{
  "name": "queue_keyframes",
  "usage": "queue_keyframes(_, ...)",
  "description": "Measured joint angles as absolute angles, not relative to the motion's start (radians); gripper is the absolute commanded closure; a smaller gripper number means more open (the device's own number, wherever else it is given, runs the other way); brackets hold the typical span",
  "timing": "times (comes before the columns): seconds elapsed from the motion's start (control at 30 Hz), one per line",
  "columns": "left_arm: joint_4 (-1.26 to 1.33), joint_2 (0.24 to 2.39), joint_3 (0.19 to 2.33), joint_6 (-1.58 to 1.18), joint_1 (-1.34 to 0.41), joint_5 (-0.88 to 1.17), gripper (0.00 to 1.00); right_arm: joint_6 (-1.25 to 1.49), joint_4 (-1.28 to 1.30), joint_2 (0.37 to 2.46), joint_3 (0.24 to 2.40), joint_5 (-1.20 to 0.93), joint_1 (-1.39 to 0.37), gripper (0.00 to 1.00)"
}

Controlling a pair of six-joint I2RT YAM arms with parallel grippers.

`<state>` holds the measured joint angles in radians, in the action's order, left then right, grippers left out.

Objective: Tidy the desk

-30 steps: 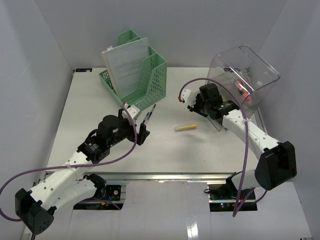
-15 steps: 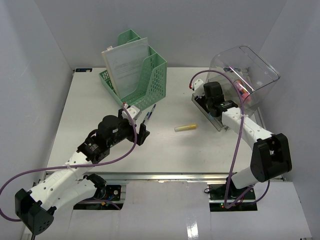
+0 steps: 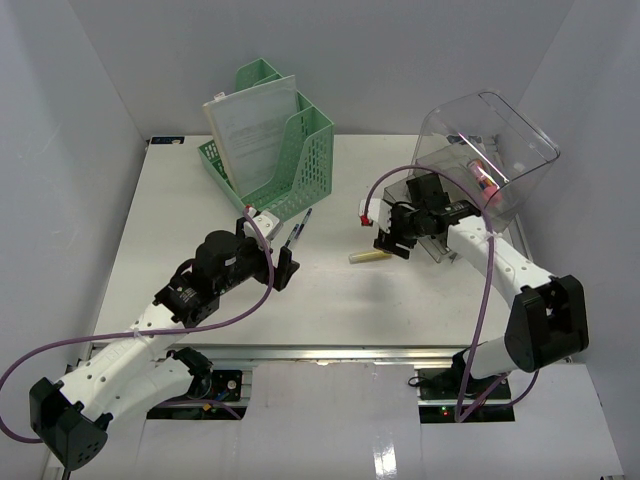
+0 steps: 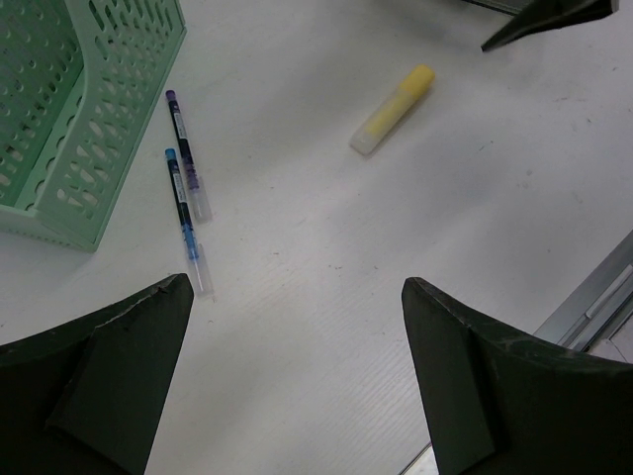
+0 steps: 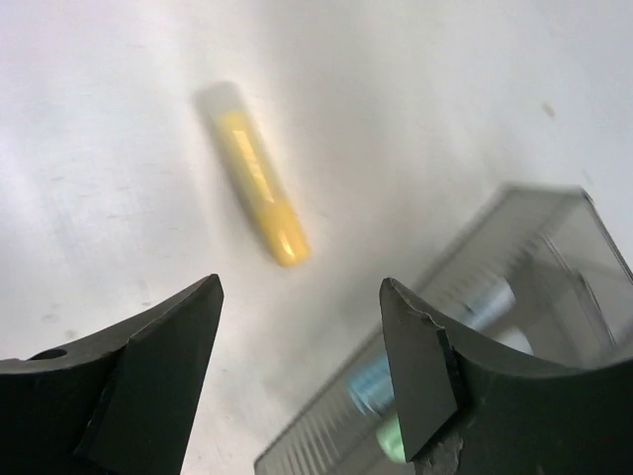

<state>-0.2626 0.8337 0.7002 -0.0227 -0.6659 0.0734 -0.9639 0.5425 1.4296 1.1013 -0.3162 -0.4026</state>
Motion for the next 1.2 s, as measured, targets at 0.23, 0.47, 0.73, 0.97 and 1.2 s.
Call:
queue_keyframes(0.23,-0.263,0.834,0.700,-0.022,-0.666,0.066,0.02,-1.225,0.668,1.490,1.107,-0.522,-0.407,0.24)
queue_keyframes(0.47,-0.263,0.832,0.700,-0.022,-0.666,0.060,0.02,-1.258,0.698,1.695,1.224,-0.520,-0.406,0.24)
queue_keyframes(0.73,-0.263,0.827,0.700,-0.022,-0.666,0.059,0.02,-1.230,0.704,1.824,1.305,-0.499,-0.406,0.26)
queue_keyframes(0.97,-0.263,0.827,0.700,-0.022,-0.666,0.059,0.02,-1.223,0.708,1.872,1.307,-0.494,-0.419,0.33)
queue_keyframes(1.2,-0.263,0.827,0.700,-0.020,-0.666,0.058,0.02,-1.155,0.693,1.951,1.337,-0.455,-0.440,0.41)
